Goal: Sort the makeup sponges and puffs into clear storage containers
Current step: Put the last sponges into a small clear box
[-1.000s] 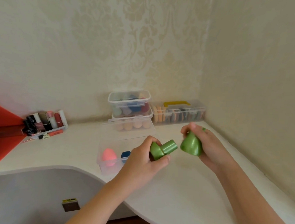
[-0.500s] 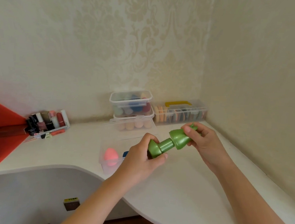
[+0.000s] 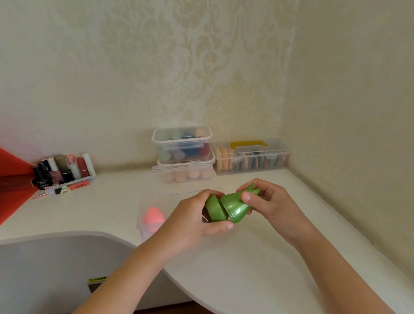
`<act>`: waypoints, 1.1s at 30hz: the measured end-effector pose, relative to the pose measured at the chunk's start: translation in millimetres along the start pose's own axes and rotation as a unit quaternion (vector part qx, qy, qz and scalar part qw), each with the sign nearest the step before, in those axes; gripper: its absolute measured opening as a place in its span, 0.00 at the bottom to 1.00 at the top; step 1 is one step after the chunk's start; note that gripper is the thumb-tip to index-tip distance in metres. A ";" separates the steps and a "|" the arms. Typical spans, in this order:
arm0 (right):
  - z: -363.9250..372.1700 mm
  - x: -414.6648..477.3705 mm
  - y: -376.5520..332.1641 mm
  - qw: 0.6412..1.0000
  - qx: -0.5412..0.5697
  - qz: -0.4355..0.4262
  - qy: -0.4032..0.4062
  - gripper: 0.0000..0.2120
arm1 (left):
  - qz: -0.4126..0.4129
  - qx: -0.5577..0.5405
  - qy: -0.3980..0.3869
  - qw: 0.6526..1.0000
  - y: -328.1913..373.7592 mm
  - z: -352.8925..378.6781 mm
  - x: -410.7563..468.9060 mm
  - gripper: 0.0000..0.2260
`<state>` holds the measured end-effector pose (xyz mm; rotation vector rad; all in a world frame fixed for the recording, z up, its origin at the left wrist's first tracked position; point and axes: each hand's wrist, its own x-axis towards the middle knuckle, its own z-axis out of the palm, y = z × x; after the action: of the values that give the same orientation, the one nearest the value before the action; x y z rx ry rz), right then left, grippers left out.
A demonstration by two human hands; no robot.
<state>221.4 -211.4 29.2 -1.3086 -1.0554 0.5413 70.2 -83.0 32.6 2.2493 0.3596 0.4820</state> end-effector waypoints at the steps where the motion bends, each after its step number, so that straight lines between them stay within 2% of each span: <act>1: 0.4 -0.3 -0.7 1.000 0.000 -0.002 -0.003 0.13 | 0.001 -0.007 -0.007 1.000 -0.2 -1.2 -0.1 0.28; 4: 1.2 -1.3 -4.0 1.000 0.007 -0.026 0.006 0.11 | 0.005 -0.028 -0.033 0.999 -1.9 -2.8 -1.1 0.30; 7: 2.5 -3.2 -6.1 0.998 0.023 -0.053 -0.001 0.10 | 0.016 -0.055 -0.044 0.997 -4.5 -3.6 -2.6 0.27; 14: 13.0 -5.9 -1.8 0.996 0.029 -0.080 -0.029 0.17 | 0.019 -0.064 -0.057 0.996 -5.5 -10.4 -7.0 0.25; 18: 22.6 -9.3 -3.5 0.994 0.030 -0.093 -0.057 0.19 | 0.020 -0.154 -0.071 0.985 4.0 -11.3 -8.8 0.22; 21: 33.6 -14.5 -3.0 0.992 0.018 -0.117 -0.042 0.22 | -0.003 -0.206 -0.022 0.978 11.8 -9.9 -9.5 0.22; 27: 42.9 -19.7 -3.1 0.975 -0.127 -0.181 0.020 0.20 | -0.136 -0.257 0.090 0.953 19.6 8.5 -8.9 0.23; 33: 46.2 -20.0 1.7 0.988 -0.045 -0.142 0.045 0.24 | -0.116 -0.272 0.146 0.944 24.2 23.8 -7.5 0.23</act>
<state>172.9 -204.1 17.5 -1.2218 -1.1776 0.2191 76.7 -117.1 34.6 1.5796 0.5590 0.6962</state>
